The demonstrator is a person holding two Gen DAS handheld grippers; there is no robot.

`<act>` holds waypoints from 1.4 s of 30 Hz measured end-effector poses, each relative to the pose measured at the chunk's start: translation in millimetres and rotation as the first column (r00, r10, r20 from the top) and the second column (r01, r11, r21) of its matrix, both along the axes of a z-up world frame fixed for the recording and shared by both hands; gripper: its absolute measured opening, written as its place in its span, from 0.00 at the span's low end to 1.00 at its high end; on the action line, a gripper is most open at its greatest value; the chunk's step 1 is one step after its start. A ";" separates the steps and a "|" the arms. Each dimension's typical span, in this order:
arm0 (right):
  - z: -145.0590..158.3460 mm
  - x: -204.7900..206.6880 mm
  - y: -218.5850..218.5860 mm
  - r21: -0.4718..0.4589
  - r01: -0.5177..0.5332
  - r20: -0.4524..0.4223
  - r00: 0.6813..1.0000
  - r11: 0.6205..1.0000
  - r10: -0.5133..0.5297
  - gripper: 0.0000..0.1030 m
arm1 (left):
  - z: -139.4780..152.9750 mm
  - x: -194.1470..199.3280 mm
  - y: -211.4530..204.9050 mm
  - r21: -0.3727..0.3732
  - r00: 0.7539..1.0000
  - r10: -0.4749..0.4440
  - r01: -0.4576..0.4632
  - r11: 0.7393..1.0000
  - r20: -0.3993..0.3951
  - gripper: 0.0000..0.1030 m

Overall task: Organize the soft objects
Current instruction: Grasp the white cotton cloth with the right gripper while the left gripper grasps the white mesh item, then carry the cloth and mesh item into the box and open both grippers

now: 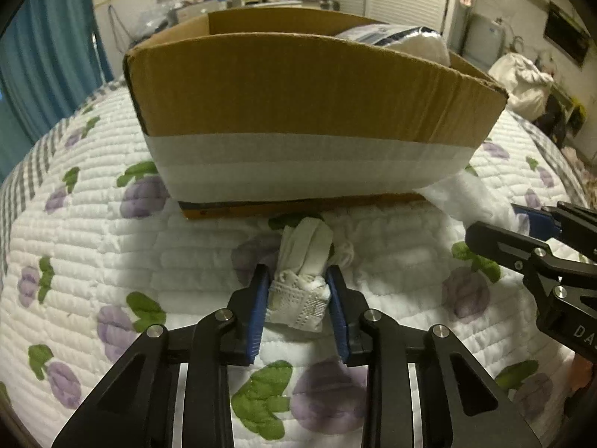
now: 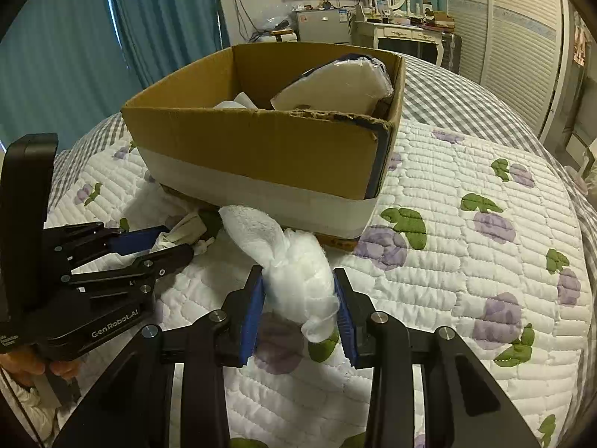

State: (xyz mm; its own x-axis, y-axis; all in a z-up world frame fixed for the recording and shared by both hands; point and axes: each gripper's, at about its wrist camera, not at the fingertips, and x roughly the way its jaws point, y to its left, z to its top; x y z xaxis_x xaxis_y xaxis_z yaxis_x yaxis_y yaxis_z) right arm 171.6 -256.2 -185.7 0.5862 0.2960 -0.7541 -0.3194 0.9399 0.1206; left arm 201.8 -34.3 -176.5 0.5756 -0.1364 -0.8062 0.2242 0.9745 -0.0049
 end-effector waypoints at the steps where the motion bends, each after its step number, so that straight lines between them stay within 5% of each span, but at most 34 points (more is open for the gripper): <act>1: 0.7 -0.9 0.1 0.001 0.000 0.002 1.000 1.000 0.000 0.35 | 1.2 -1.4 1.5 -0.006 1.000 0.001 -0.001 1.000 -0.002 0.28; 9: 34.5 -23.9 -4.3 0.021 -0.007 0.056 0.998 1.000 0.006 0.35 | 46.1 -38.4 -1.9 0.006 0.998 -0.002 0.001 1.000 0.069 0.28; 25: 177.1 -82.9 -14.3 0.051 -0.050 0.284 0.958 0.997 0.034 0.35 | 175.1 -96.1 -15.0 -0.011 0.956 0.015 -0.013 1.000 0.293 0.28; 33: 219.9 -53.4 -5.8 0.070 -0.071 0.341 0.939 0.995 0.043 0.35 | 203.9 -59.3 -7.0 -0.003 0.939 0.014 -0.014 1.000 0.342 0.28; 42: 216.6 30.3 20.7 0.066 -0.078 0.339 0.940 0.995 0.051 0.35 | 194.3 16.6 -6.8 0.015 0.938 -0.014 0.009 1.000 0.345 0.28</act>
State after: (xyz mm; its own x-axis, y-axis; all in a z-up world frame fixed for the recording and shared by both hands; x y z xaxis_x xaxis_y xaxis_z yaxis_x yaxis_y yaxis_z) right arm 201.9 -235.6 30.9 0.7793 0.3911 -0.4896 -0.4134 0.9080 0.0674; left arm 218.5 -41.1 17.8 0.8175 -0.1357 -0.5598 0.2210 0.9714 0.0871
